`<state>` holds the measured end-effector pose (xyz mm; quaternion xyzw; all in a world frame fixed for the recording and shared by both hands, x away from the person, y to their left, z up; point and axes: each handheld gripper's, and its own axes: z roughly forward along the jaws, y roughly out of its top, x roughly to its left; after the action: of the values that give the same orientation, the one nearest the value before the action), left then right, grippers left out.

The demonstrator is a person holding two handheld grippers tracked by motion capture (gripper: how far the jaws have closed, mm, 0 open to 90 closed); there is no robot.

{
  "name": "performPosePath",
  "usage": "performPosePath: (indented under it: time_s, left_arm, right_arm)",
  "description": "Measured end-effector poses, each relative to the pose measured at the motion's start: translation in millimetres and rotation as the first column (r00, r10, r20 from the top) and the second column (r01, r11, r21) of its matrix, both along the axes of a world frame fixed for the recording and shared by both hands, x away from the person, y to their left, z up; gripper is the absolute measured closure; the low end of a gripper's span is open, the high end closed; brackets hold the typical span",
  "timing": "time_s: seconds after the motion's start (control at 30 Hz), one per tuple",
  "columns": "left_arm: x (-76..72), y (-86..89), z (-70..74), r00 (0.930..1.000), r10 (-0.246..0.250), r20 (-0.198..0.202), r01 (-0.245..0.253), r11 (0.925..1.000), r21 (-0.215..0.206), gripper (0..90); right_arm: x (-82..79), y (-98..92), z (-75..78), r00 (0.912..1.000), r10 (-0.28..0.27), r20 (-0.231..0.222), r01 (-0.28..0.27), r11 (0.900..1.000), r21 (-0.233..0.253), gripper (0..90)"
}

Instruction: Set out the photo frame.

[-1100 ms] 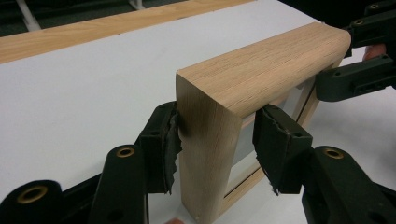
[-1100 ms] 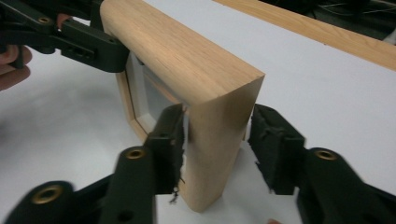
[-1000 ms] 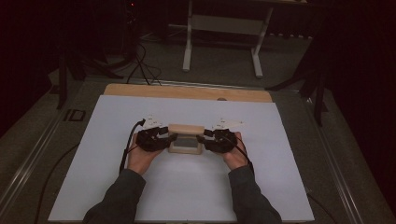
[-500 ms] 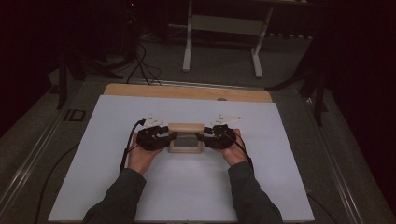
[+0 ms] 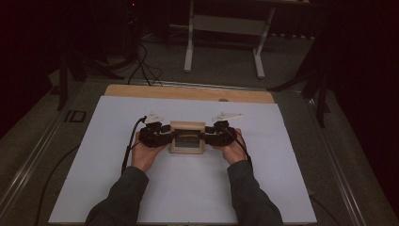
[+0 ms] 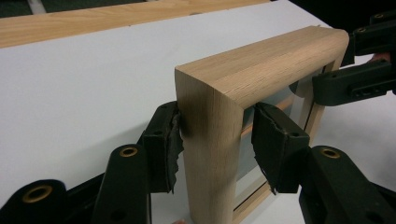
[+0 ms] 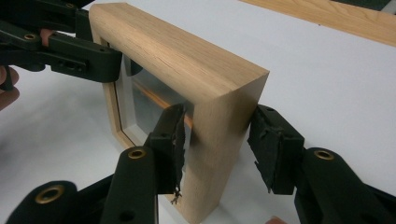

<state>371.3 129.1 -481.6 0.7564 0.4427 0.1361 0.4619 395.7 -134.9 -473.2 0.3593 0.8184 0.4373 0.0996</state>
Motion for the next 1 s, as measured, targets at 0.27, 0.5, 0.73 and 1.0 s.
performPosePath:
  time_s: [0.27,0.5,0.73,1.0]
  left_arm:
    - [0.0,0.0,0.7,0.9999,0.003,-0.015,-0.003,1.0,-0.007,52.1]
    - [-1.7,-2.1,1.9,0.9997,0.013,-0.022,-0.013,0.9999,-0.002,52.0]
    - [-3.0,-3.3,2.2,0.9994,0.021,-0.027,-0.021,0.9998,-0.001,52.1]
    - [-3.4,-3.3,1.8,0.9989,0.027,-0.039,-0.027,0.9996,-0.004,51.9]
  right_arm:
    - [0.3,0.6,0.6,1.0,0.0,-0.004,0.0,1.0,-0.004,55.3]
    - [0.0,-0.6,0.6,1.0,0.004,-0.006,-0.004,1.0,-0.003,55.2]
    - [0.1,-0.8,0.5,1.0,0.003,-0.007,-0.003,1.0,-0.001,54.9]
    - [0.4,-1.1,0.3,1.0,0.006,-0.006,-0.006,1.0,0.0,54.8]
